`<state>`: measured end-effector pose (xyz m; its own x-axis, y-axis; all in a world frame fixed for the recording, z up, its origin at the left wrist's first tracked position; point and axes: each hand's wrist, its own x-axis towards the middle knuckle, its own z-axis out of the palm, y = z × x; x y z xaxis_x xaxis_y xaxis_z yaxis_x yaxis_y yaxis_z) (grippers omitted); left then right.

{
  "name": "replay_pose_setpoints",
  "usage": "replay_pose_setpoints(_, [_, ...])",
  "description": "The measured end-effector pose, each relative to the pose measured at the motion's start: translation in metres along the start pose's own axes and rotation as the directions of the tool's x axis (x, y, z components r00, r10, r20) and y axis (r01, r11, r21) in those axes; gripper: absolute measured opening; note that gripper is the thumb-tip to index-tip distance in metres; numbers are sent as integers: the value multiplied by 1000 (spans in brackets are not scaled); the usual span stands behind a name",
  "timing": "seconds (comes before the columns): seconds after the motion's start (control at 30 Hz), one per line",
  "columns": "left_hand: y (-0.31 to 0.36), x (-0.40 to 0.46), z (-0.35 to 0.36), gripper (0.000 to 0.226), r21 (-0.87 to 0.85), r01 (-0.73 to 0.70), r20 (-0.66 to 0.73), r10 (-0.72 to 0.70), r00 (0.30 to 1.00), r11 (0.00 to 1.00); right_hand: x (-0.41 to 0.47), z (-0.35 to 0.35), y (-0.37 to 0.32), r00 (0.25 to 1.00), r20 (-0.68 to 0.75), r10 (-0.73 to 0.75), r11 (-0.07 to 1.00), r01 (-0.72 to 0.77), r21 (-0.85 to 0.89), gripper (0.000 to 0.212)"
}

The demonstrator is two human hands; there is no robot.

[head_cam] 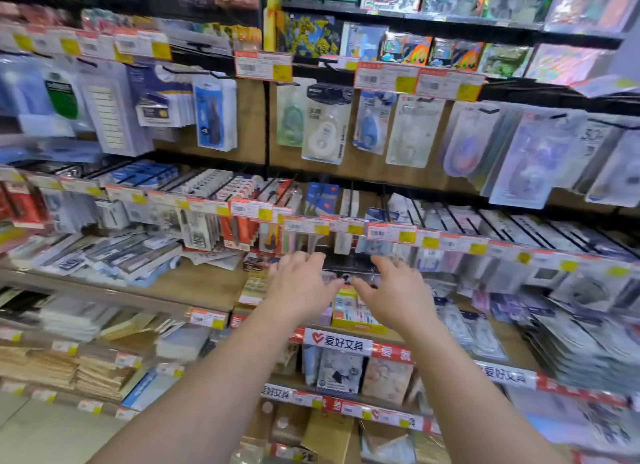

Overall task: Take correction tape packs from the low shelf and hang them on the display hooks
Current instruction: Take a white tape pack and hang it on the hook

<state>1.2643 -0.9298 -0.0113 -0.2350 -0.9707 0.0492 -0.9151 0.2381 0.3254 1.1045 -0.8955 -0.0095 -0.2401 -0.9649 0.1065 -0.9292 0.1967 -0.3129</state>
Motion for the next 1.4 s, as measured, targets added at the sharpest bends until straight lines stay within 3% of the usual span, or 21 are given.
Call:
replay_pose_setpoints(0.3, [82, 37, 76, 63, -28, -63, 137, 67, 988, 998, 11, 10, 125, 981, 87, 175, 984, -178, 31, 62])
replay_pose_setpoints(0.5, [148, 74, 146, 64, -90, -27, 250, 49, 967, 996, 39, 22, 246, 922, 205, 327, 938, -343, 45, 63])
replay_pose_setpoints(0.73, [207, 121, 224, 64, -240, 216, 423, -98, 901, 946, 83, 53, 350, 873, 322, 367, 911, -407, 67, 59])
replay_pose_setpoints(1.0, [234, 150, 291, 64, -334, 541, 514, -332, 791, 771, 125, 92, 403, 814, 456, 360, 884, -454, 111, 53])
replay_pose_setpoints(1.17, [253, 165, 315, 34, -465, 655, 501, -433, 750, 596, 139, 107, 405, 839, 465, 283, 891, -409, 196, 49])
replay_pose_setpoints(1.4, [248, 172, 336, 73, -474, 672, 490, -464, 738, 569, 147, 121, 402, 848, 471, 242, 887, -391, 247, 44])
